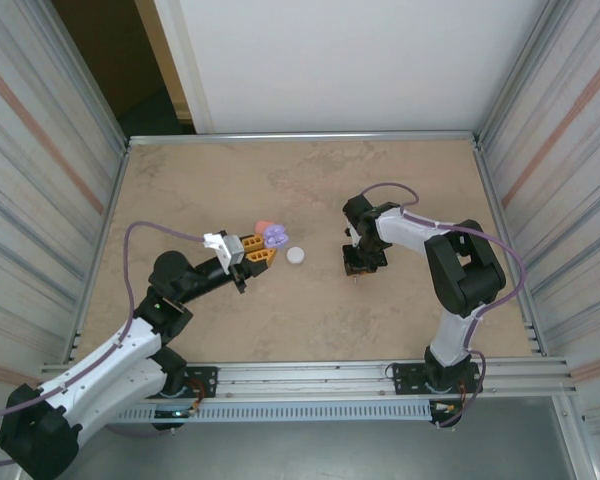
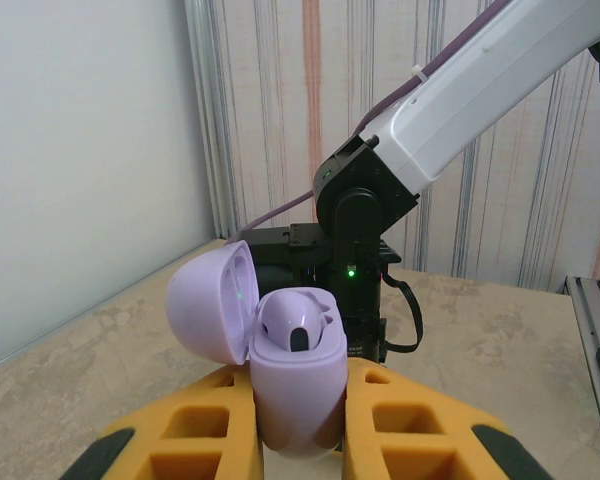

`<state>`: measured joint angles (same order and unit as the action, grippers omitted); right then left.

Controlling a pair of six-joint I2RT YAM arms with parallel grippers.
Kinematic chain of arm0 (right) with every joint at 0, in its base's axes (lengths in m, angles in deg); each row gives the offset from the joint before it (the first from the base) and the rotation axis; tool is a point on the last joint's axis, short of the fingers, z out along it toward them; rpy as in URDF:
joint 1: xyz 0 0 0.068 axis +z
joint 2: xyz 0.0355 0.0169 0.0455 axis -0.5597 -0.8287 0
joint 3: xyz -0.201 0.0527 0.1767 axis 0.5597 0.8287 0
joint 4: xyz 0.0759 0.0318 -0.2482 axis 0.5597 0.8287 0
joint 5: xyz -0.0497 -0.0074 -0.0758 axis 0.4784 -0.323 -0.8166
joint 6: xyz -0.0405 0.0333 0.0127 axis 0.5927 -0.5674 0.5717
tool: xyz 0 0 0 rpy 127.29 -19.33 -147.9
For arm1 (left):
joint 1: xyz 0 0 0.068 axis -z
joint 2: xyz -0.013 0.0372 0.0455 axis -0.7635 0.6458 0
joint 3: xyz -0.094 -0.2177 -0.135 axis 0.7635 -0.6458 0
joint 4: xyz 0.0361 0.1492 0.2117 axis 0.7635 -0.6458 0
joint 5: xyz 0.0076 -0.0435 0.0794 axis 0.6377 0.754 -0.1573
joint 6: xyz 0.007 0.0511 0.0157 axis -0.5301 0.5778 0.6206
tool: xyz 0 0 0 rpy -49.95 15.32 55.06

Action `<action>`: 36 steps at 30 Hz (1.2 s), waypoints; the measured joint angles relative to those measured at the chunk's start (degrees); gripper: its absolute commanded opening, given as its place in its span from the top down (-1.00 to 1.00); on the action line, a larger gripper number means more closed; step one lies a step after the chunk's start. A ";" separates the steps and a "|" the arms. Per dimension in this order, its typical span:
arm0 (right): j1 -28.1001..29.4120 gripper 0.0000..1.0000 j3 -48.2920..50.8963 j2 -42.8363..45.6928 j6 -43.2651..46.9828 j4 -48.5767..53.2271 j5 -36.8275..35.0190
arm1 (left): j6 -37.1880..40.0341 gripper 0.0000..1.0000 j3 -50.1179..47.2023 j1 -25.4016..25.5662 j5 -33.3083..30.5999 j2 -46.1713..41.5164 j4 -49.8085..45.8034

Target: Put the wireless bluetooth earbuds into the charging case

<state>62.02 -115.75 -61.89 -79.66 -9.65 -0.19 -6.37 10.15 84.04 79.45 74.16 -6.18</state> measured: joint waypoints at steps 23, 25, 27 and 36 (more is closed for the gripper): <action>0.02 0.58 0.00 0.17 -0.02 0.04 -0.02 | 0.00 1.00 -0.02 0.00 0.00 -0.04 0.02; 0.02 0.58 0.00 0.42 0.00 0.04 -0.04 | 0.00 1.00 0.00 0.00 0.00 -0.02 0.02; 0.02 0.58 0.00 0.79 0.00 0.04 -0.04 | 0.00 1.00 0.00 0.00 0.00 -0.02 0.04; 0.07 0.58 0.00 3.08 0.00 0.35 -0.26 | -0.02 1.00 0.00 0.00 0.00 0.28 0.20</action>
<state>62.09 -115.75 -58.81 -79.66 -9.30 -0.45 -6.39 10.15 84.04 79.45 74.45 -5.98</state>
